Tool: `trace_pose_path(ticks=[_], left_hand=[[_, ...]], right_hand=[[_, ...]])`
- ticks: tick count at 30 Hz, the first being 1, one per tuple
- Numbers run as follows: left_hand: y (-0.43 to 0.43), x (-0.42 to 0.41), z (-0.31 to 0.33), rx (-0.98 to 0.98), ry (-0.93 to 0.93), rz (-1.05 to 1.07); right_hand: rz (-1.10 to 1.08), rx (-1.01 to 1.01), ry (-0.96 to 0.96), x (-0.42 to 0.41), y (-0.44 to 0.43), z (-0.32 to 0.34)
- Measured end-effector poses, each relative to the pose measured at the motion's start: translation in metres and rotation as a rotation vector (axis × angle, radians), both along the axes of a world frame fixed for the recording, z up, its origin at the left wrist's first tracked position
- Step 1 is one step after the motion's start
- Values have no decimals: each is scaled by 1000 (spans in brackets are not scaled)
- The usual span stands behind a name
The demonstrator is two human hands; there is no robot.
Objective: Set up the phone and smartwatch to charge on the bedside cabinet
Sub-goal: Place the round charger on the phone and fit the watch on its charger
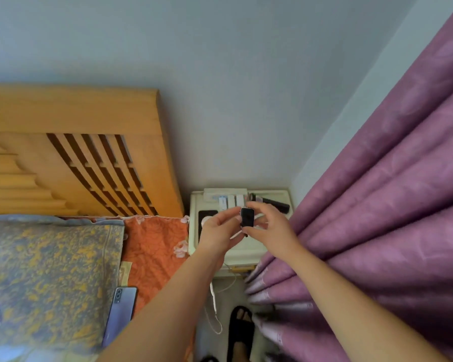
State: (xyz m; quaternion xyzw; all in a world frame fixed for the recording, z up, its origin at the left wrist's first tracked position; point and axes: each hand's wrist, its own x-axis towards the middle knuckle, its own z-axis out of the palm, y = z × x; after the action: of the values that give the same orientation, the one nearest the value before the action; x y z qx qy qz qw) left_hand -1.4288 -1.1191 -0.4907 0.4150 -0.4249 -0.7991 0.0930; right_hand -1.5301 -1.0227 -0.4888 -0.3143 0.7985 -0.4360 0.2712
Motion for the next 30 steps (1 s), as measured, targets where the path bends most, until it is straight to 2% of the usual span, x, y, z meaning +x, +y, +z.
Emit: trace_pose_path(ticks=[8, 19, 30], left_hand=[[17, -29, -83, 91, -189, 8], [14, -60, -177, 60, -298, 66], [-7, -78, -228, -33, -383, 4]], right_hand=[[-1, 127, -204, -29, 16, -94], [-16, 194, -323, -55, 8, -201], [29, 229, -236, -69, -16, -248]])
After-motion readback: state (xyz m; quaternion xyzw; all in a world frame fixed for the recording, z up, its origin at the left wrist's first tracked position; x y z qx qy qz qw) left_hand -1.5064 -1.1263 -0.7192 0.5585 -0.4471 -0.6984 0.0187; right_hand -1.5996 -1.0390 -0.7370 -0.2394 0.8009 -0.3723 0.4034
